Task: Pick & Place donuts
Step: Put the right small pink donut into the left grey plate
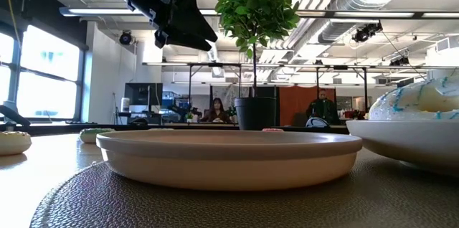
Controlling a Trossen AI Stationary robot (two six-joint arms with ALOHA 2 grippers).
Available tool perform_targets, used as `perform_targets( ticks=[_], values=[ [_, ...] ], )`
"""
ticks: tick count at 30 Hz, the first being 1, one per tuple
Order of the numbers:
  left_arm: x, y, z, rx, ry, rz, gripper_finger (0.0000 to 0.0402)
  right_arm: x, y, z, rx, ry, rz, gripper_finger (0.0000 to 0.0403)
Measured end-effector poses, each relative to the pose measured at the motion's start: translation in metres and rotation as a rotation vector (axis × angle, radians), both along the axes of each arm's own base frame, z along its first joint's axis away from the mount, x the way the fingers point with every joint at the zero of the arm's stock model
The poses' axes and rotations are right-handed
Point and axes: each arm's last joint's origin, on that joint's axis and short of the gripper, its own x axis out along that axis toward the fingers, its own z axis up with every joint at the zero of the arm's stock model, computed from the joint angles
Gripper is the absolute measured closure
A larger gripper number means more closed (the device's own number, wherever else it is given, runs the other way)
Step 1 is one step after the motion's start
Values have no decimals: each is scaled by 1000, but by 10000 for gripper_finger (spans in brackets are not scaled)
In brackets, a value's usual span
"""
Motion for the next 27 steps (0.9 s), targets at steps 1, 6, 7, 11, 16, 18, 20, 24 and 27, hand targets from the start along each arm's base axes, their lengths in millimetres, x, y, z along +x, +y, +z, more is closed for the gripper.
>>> perform_targets(
  ticks=[1, 6, 7, 11, 16, 18, 20, 24, 27],
  values=[
    [0, 0, 0, 0, 0, 0, 229, 0, 0, 0, 7, -7, -23, 181],
    [0, 0, 0, 3, -2, -2, 229, 8, -15, 2, -66, -103, -195, 181],
    [0, 0, 1, 6, -6, 3, 229, 10, -20, 3, -101, -119, -222, 181],
    [-1, 1, 14, 17, -12, 19, 229, 17, -49, 14, -197, -148, -343, 181],
    [-15, 2, 60, 77, 49, 1, 229, 21, -98, 30, -186, -36, -554, 181],
    [-23, 4, 79, 111, 76, 24, 229, 19, -120, 31, -153, 17, -652, 181],
    [-32, 6, 96, 150, 100, 55, 229, 19, -141, 25, -119, 56, -734, 181],
    [-56, 10, 120, 208, 190, 111, 229, 22, -179, -2, -31, 99, -860, 181],
    [-77, 13, 131, 177, 223, 175, 229, 25, -204, -22, 60, 146, -916, 181]
  ],
)
